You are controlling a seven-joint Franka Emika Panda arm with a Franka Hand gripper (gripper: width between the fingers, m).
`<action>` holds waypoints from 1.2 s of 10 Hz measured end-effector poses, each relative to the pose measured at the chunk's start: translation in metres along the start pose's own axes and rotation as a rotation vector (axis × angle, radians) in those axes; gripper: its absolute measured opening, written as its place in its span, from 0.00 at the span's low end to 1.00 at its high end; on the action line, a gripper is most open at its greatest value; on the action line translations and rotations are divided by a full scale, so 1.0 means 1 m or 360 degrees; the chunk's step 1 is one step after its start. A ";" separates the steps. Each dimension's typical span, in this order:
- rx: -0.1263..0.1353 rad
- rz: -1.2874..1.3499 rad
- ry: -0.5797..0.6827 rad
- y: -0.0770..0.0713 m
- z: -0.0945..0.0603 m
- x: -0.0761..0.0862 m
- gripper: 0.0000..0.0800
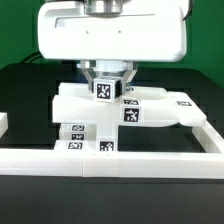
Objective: Assemble chair
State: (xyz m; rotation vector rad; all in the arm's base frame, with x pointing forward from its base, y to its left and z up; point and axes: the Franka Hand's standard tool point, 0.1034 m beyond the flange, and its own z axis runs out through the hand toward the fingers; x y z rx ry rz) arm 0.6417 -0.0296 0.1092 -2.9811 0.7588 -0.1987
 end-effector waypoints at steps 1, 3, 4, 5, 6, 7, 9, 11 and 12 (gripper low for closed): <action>0.0000 0.0109 0.0000 0.000 0.000 0.000 0.33; 0.0050 0.0642 0.0020 -0.001 0.001 -0.001 0.33; 0.0060 0.0897 0.0039 -0.001 0.001 -0.001 0.33; 0.0073 0.1066 0.0033 -0.001 0.000 0.000 0.33; 0.0078 0.1126 0.0028 -0.001 0.000 0.000 0.33; 0.0076 0.1093 0.0029 -0.001 0.000 0.000 0.35; 0.0071 0.0884 0.0036 -0.002 0.000 0.000 0.60; 0.0060 0.0624 0.0044 -0.004 0.001 0.000 0.76; 0.0058 0.0518 0.0046 -0.003 0.001 0.000 0.80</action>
Offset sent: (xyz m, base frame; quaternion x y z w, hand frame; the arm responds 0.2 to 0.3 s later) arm -0.0213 -0.0002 -0.0190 -0.0184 -0.0007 0.4532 0.8912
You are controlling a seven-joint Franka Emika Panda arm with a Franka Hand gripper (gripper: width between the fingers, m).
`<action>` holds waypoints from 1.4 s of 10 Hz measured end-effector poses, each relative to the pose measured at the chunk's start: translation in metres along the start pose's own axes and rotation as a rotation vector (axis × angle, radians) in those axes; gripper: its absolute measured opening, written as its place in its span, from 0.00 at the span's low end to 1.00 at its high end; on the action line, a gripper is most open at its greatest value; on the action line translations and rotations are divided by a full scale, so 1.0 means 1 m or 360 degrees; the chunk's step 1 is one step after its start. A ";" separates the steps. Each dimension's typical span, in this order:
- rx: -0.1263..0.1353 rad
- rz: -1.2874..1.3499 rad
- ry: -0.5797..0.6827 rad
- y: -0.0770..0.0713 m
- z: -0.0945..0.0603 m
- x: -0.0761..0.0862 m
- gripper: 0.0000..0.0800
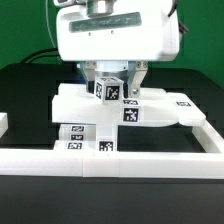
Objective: Assemble chair
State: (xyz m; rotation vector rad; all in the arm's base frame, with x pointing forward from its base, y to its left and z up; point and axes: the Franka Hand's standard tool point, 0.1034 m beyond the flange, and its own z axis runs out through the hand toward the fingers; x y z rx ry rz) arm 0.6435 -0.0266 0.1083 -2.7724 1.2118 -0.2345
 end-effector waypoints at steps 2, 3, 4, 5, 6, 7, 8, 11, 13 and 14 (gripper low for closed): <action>-0.0037 -0.0449 0.0012 0.001 0.000 0.000 0.81; -0.0051 -0.0673 0.0009 0.002 0.000 0.000 0.81; -0.0055 -0.0878 -0.0007 0.004 -0.001 0.001 0.81; -0.0061 -0.1062 -0.0040 0.005 -0.001 0.000 0.81; -0.0067 -0.1193 -0.0077 0.008 -0.002 0.001 0.81; -0.0075 -0.1361 -0.0082 0.009 -0.004 0.003 0.81; -0.0071 -0.1468 -0.0080 0.010 -0.004 0.004 0.67; -0.0074 -0.1364 -0.0082 0.010 -0.003 0.003 0.35; -0.0071 -0.1134 -0.0070 0.008 -0.002 0.002 0.34; -0.0063 -0.0913 -0.0041 0.006 -0.002 0.003 0.34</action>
Offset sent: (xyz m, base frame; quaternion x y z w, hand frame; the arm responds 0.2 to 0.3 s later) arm -0.0024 0.0035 0.0036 0.0028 -0.0388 -0.3364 0.9409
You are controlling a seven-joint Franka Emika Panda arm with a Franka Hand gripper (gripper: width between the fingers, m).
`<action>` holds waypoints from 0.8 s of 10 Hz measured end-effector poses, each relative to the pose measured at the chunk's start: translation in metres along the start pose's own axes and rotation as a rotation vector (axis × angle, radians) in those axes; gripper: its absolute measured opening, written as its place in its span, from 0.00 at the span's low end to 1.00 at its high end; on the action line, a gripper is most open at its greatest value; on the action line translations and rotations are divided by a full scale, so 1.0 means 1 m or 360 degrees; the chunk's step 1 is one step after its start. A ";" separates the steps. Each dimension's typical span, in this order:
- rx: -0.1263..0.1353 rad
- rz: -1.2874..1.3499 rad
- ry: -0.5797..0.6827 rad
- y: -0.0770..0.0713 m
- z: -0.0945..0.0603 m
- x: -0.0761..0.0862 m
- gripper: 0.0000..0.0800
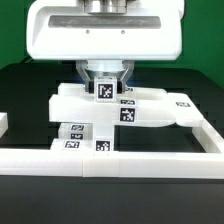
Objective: Assemble chair
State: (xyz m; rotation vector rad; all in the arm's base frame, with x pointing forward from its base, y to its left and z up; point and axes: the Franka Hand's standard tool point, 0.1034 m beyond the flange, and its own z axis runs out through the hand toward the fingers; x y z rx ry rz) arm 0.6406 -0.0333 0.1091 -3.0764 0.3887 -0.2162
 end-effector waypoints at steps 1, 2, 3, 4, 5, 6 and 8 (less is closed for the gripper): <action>0.0001 0.0121 0.0017 0.000 0.000 0.000 0.34; 0.0005 0.0184 0.0016 -0.001 0.000 0.000 0.34; 0.0006 0.0284 0.0017 -0.001 0.000 0.000 0.34; 0.0007 0.0366 0.0016 -0.001 0.000 0.000 0.34; 0.0032 0.0710 0.0012 -0.001 0.000 0.000 0.34; 0.0034 0.1018 -0.0002 -0.002 0.000 -0.001 0.34; 0.0031 0.1385 -0.0022 -0.003 0.001 0.001 0.34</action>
Offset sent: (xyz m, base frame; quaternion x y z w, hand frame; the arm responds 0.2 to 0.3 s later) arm 0.0000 0.0000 0.0000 0.0000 0.0000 0.1296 0.9916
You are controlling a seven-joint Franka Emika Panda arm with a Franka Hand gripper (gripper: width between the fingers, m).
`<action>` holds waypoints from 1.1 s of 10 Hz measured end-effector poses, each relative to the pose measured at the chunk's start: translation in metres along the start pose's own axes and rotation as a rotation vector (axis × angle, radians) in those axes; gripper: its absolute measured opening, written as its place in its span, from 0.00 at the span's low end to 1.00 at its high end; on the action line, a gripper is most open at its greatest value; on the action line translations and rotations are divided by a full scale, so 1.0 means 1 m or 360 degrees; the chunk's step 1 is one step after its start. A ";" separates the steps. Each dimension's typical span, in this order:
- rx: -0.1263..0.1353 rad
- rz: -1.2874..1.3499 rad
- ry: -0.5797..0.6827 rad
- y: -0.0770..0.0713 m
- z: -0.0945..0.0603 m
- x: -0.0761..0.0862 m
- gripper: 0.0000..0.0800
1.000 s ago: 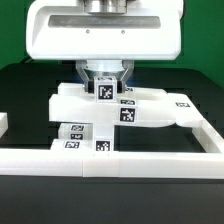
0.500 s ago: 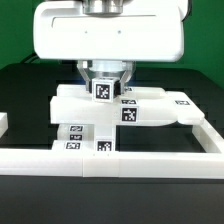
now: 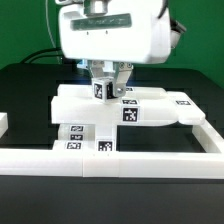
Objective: Assemble chair
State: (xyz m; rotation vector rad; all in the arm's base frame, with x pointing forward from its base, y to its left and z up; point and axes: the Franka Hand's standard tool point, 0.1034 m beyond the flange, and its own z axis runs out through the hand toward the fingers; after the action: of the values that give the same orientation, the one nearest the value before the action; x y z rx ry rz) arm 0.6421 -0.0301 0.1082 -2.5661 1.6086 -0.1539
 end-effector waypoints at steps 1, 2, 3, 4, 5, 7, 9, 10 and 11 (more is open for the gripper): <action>0.0000 0.0011 -0.0001 0.000 0.000 0.000 0.43; 0.0000 -0.0025 -0.0001 0.000 0.001 0.000 0.43; -0.0006 -0.0132 -0.0004 0.001 0.000 -0.001 0.60; -0.0017 -0.0278 -0.0021 0.001 -0.002 -0.002 0.76; -0.0031 -0.0603 -0.0011 0.001 -0.002 -0.001 0.80; -0.0031 -0.0798 -0.0010 0.001 -0.002 -0.001 0.81; -0.0062 -0.1338 0.0002 0.002 -0.003 0.000 0.81; -0.0068 -0.1574 0.0001 0.002 -0.004 0.001 0.81; -0.0075 -0.1815 -0.0008 0.004 -0.004 0.004 0.81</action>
Offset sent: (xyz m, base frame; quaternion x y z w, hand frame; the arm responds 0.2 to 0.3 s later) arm -0.0050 -0.0008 0.0103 -0.0307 -0.0302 -0.1674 0.9849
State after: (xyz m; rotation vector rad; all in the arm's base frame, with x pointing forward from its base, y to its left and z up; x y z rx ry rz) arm 0.6393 -0.0356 0.1114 -3.1340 -0.0290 -0.1832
